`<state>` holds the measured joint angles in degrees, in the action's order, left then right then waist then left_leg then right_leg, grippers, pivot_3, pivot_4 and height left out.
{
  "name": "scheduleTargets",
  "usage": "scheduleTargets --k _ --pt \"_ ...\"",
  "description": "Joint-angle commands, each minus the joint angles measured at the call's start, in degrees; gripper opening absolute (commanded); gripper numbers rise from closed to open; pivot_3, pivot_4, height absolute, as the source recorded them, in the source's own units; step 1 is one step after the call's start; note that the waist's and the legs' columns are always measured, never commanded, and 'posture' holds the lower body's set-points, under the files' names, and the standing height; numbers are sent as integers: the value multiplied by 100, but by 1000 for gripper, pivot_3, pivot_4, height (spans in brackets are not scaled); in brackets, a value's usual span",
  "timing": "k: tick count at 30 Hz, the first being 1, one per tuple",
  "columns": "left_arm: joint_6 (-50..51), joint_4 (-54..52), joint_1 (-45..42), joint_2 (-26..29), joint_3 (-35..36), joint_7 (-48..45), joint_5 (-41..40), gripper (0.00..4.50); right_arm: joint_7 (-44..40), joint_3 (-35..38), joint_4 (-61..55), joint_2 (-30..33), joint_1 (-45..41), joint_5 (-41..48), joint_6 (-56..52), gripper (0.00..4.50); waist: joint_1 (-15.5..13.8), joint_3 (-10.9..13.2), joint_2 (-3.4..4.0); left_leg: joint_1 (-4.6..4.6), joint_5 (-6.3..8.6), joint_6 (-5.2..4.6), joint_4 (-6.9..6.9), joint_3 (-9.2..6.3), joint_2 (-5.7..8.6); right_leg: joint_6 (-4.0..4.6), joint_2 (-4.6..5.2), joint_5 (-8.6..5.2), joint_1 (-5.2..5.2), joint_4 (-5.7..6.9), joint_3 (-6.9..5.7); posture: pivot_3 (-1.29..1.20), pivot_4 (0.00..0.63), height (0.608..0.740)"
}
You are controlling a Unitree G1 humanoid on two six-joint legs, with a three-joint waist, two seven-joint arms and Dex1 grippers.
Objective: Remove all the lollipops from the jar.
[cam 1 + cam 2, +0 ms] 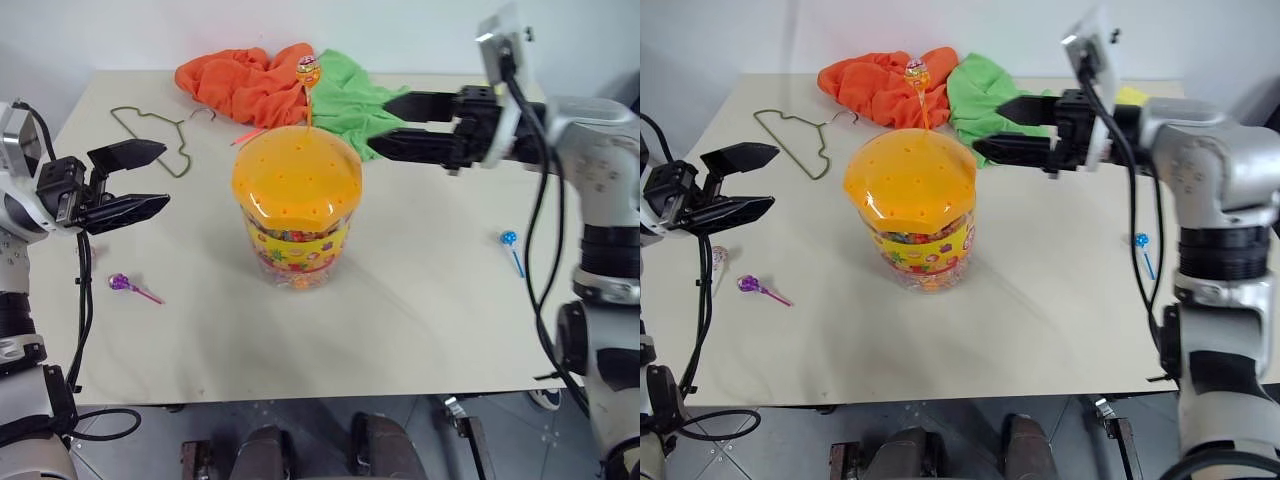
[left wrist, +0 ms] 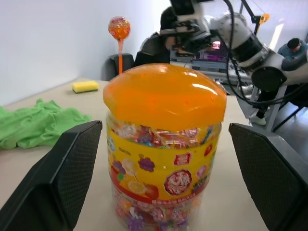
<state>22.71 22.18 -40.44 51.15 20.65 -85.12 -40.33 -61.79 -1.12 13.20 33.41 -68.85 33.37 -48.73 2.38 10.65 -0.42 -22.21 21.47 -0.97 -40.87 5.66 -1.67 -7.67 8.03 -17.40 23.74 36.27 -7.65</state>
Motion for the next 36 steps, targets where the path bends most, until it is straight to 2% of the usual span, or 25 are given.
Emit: scheduleTargets --k 1,6,9,13,16,23,28,36 --pt "113 -549 241 81 337 174 -228 4500 -249 -82 858 -434 -589 -248 701 4457 60 0 0 0 0 0 0 -2 0 0 0 0 1 1 0 0 150 740" --pt "303 -1083 723 135 666 463 -383 4500 -498 -321 2229 -1139 -1193 -758 1538 4457 158 0 1 3 0 0 4 -28 -1 0 0 0 3 27 -5 0 150 740" --pt "415 -1368 1000 162 861 595 -497 4500 -577 -208 2977 -1500 -1574 -916 2020 4457 200 1 1 2 0 0 5 -41 0 0 0 0 2 40 -4 0 150 740" --pt "482 -1551 1156 163 964 726 -563 4500 -843 -195 3510 -1715 -1849 -1085 2258 4457 245 1 2 3 0 1 8 -49 0 0 0 0 2 46 -4 0 150 740" --pt "511 -1660 1244 155 1018 799 -629 4500 -788 -98 3777 -1863 -2029 -1162 2405 3857 255 2 3 3 0 1 8 -50 1 0 0 0 2 49 -3 0 150 740" --pt "453 -1549 1134 101 879 844 -594 4500 -736 88 4044 -1860 -2315 -1287 2653 1537 256 2 3 3 0 1 9 -53 2 0 0 0 2 49 -1 0 150 740" --pt "333 -1244 789 31 582 757 -483 4500 -456 300 4119 -1726 -2595 -1370 2858 37 248 2 3 3 0 1 10 -53 2 0 0 0 2 50 -1 0 150 740" --pt "190 -813 389 23 264 535 -375 4500 126 674 4019 -1062 -3050 -1451 2790 13 257 2 4 3 0 1 17 -54 3 0 0 0 3 50 -3 0 150 740"
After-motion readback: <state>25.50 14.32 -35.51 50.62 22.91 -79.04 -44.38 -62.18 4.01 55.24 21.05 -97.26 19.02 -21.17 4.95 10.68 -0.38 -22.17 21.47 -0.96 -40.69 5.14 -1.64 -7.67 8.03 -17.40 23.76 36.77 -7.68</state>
